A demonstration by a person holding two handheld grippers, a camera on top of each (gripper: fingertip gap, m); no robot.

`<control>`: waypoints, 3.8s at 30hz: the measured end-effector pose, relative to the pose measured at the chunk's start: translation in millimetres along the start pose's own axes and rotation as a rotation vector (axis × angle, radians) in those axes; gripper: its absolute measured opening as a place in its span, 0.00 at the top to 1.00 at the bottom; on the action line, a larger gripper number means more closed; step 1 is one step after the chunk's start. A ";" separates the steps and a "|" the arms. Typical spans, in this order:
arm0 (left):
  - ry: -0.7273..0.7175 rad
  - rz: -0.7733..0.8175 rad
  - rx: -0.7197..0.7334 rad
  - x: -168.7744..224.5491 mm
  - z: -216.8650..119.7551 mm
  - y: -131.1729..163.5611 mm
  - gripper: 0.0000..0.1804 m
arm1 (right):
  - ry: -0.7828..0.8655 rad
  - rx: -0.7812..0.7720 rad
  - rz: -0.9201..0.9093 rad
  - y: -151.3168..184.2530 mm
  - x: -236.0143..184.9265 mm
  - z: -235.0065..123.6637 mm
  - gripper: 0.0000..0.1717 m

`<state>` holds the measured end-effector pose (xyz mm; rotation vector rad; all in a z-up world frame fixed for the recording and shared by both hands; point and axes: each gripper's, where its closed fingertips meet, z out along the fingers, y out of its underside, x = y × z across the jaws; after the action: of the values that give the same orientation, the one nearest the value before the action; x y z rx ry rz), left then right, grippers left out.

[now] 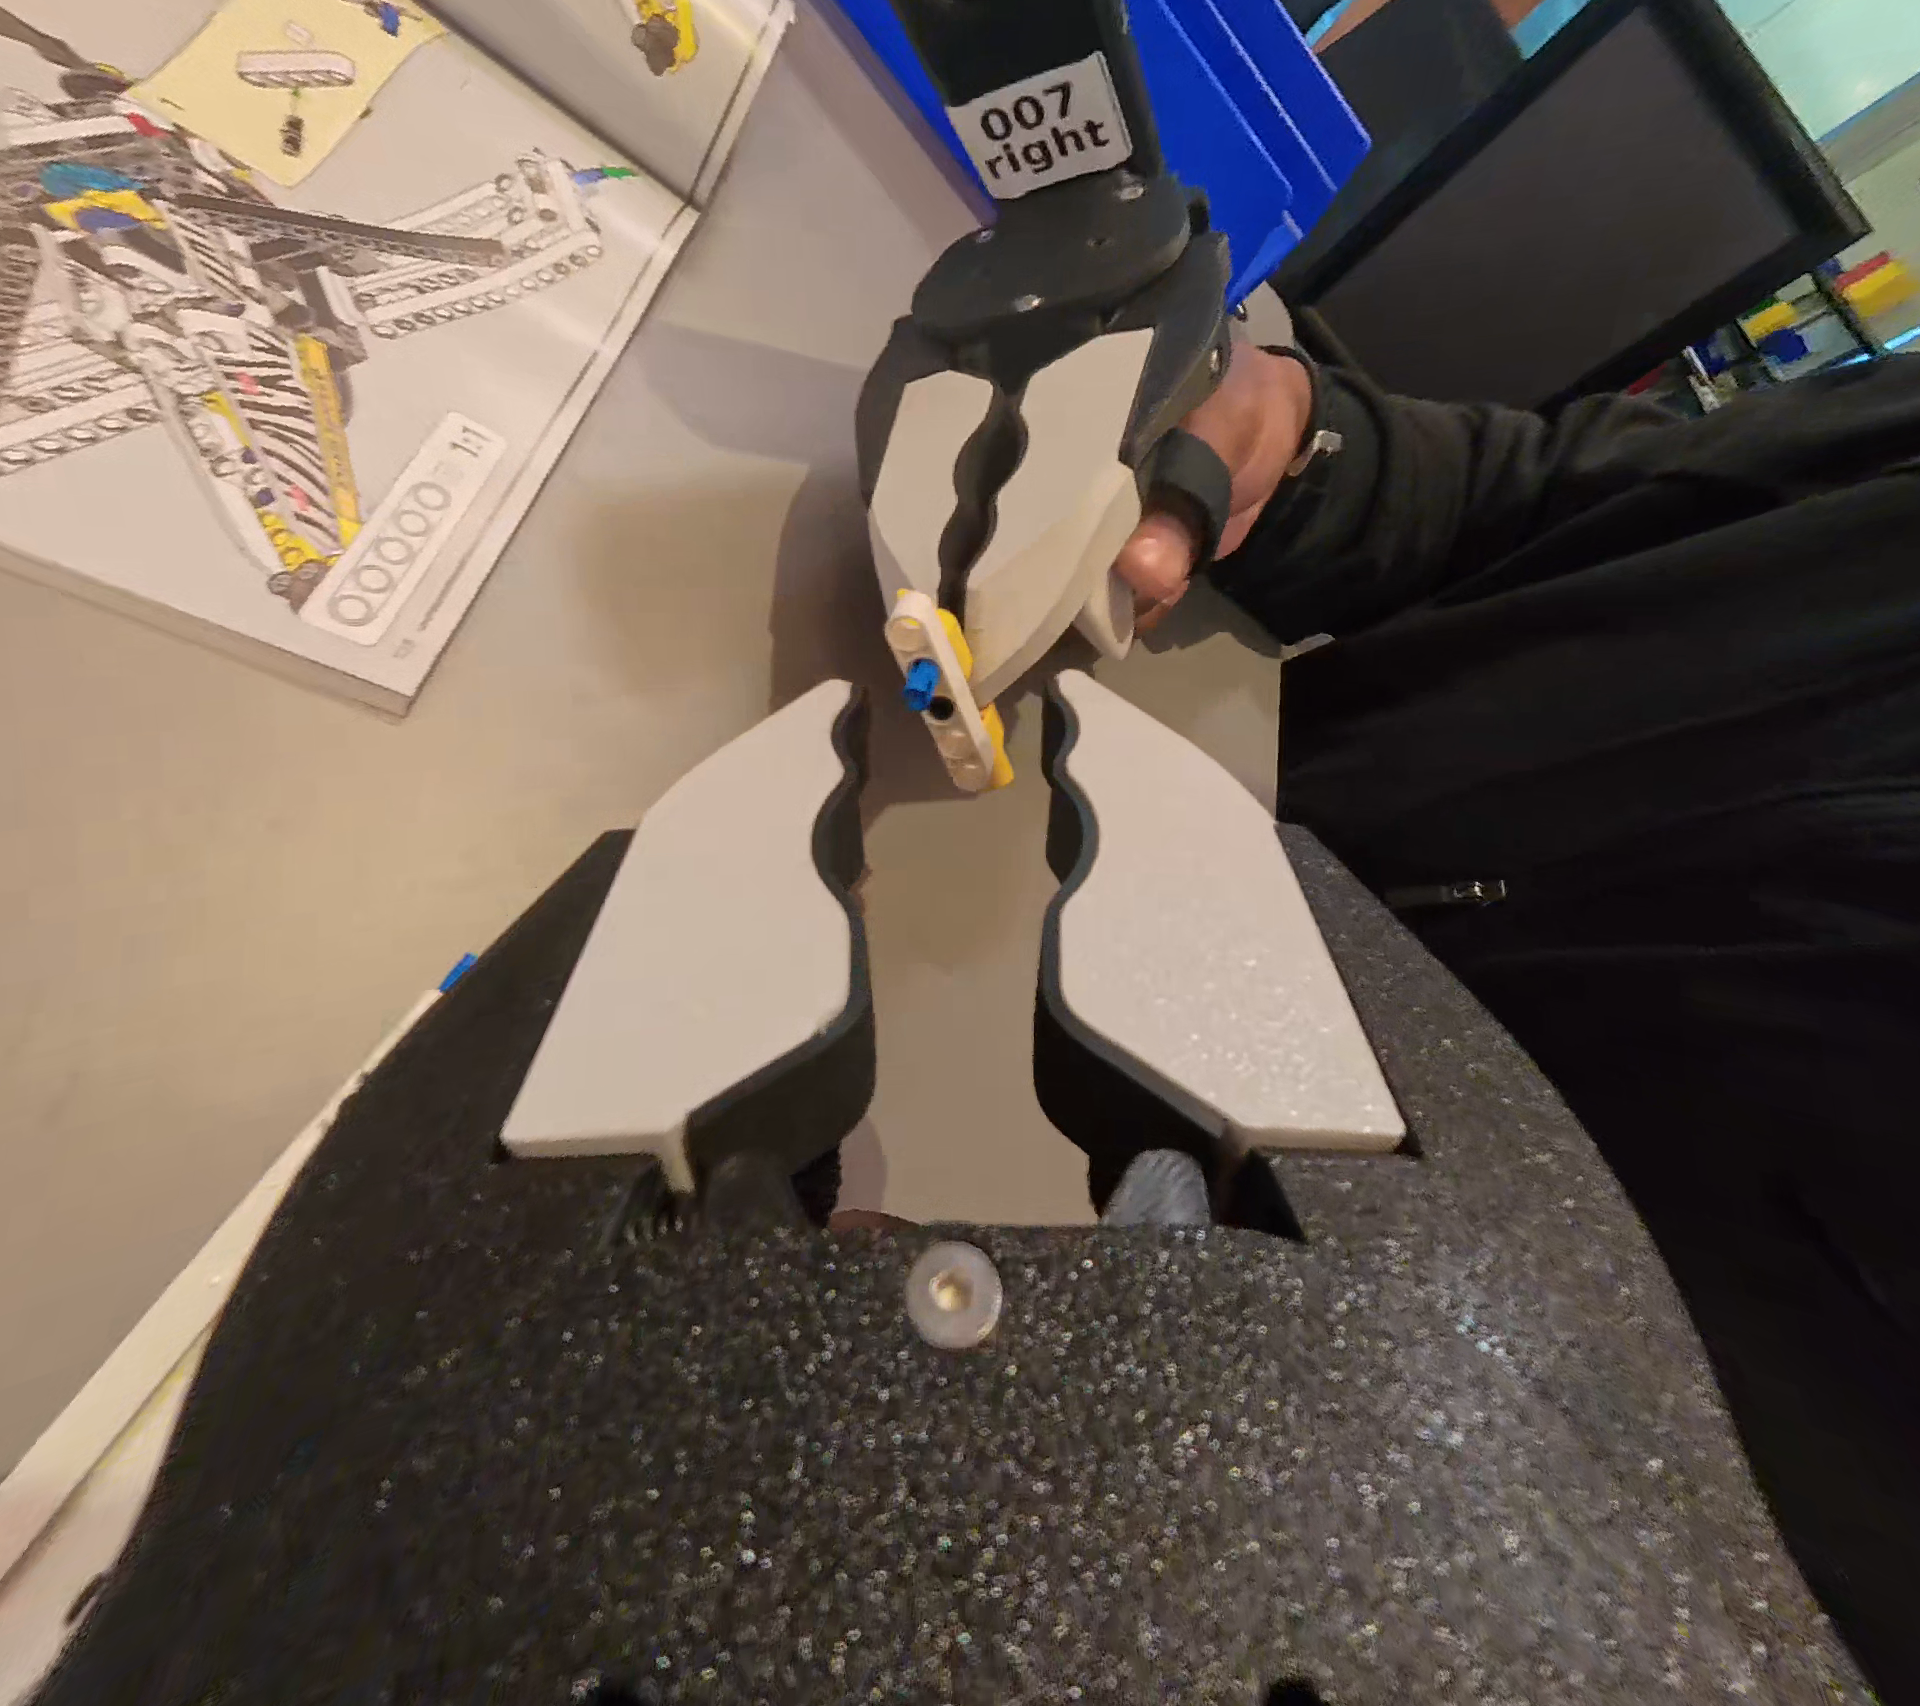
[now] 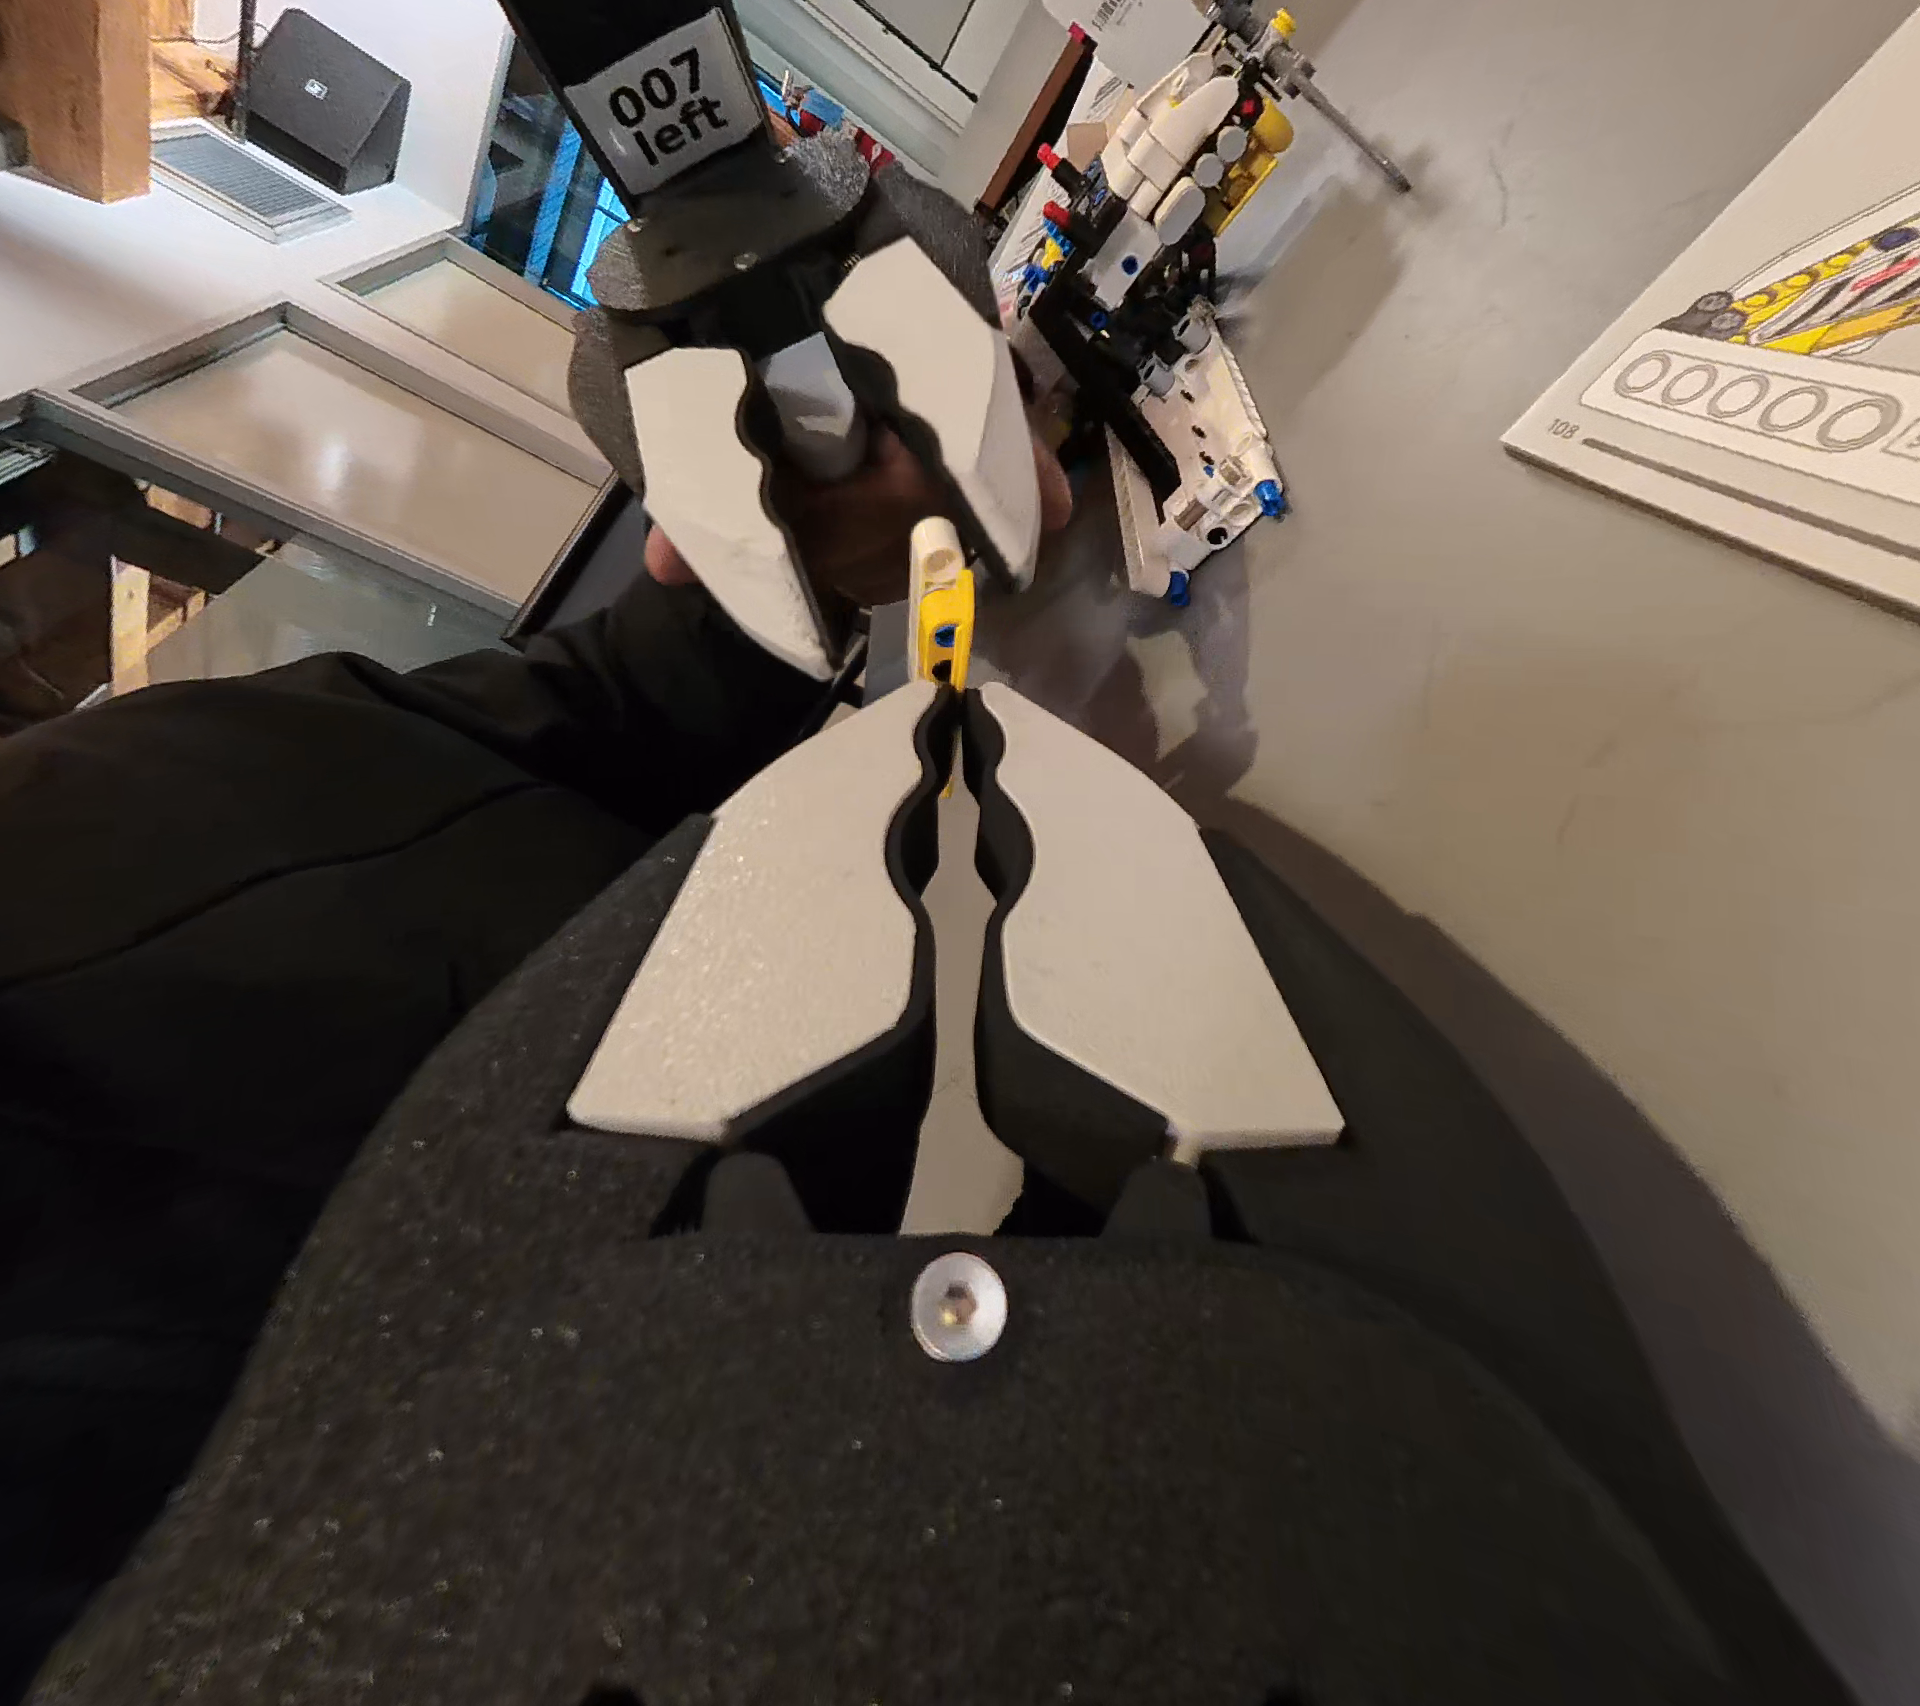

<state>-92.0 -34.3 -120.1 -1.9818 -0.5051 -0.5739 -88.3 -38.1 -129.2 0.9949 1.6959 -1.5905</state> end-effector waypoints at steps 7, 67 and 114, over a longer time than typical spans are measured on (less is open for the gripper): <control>0.041 -0.019 0.022 1.1 2.4 2.1 0.95 | -0.020 0.002 -0.004 0.0 -2.7 1.0 0.99; 0.141 -0.041 0.189 14.7 7.4 1.5 0.96 | -0.053 -0.070 -0.114 9.0 -13.6 -4.5 0.90; -0.343 -0.029 -0.087 -42.1 0.8 57.8 0.95 | 0.080 -0.046 -0.009 11.7 8.2 -13.6 0.99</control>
<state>-92.8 -63.5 -185.4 -2.1709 -0.7297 -0.2755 -81.9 -23.6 -141.0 1.0425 1.7850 -1.5289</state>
